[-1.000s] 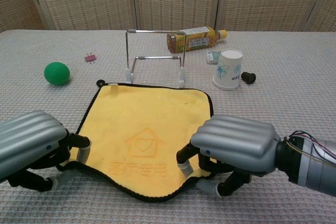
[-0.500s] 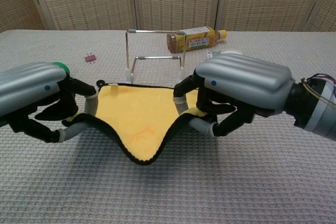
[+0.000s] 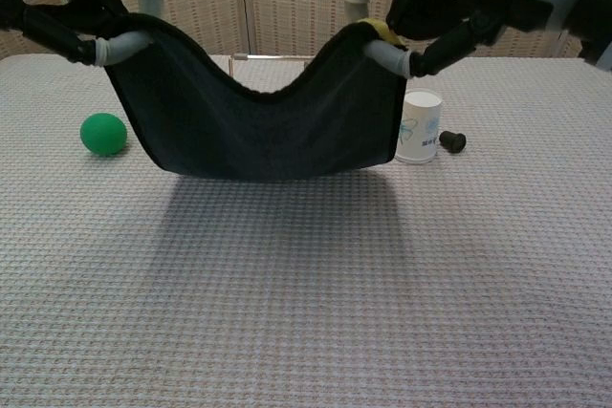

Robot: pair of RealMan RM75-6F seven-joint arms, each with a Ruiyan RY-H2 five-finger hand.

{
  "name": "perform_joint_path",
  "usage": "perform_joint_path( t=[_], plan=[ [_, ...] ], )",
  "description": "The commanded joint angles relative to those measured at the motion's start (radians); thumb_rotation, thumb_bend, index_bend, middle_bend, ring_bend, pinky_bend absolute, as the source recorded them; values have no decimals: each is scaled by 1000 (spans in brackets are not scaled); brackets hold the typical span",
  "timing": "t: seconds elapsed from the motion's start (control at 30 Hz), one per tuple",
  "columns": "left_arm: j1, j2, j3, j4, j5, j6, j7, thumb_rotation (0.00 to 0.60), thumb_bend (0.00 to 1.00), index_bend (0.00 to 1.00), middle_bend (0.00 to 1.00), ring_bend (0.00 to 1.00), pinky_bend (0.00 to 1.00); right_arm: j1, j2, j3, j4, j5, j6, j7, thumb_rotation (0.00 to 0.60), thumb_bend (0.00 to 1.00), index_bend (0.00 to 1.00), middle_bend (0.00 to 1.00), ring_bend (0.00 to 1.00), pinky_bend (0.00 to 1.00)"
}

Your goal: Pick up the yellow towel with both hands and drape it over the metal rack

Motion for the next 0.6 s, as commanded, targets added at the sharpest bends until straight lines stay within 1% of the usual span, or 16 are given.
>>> perform_joint_path(
  t=[0.03,0.2,0.37,0.6],
  plan=[
    [-24,13,-33,-3,-41,-18,-22,600,475,628,1000,845,988,-2,4,22,-3,19,22,-10,600,532,748,995,1000,1000],
    [-68,0,-84,9,-123,-53,5,600,475,627,1000,845,988,8,-21,67,26,78,40,-37,600,532,754,995,1000,1000],
    [-113,-6,-134,26,-233,-110,-12,600,475,628,1000,845,988,26,-37,113,50,141,43,-52,600,531,754,995,1000,1000],
    [-175,-45,-185,121,-367,-159,15,600,475,632,1000,845,988,67,-80,153,113,209,28,-65,600,531,754,995,1000,1000]
  ],
)
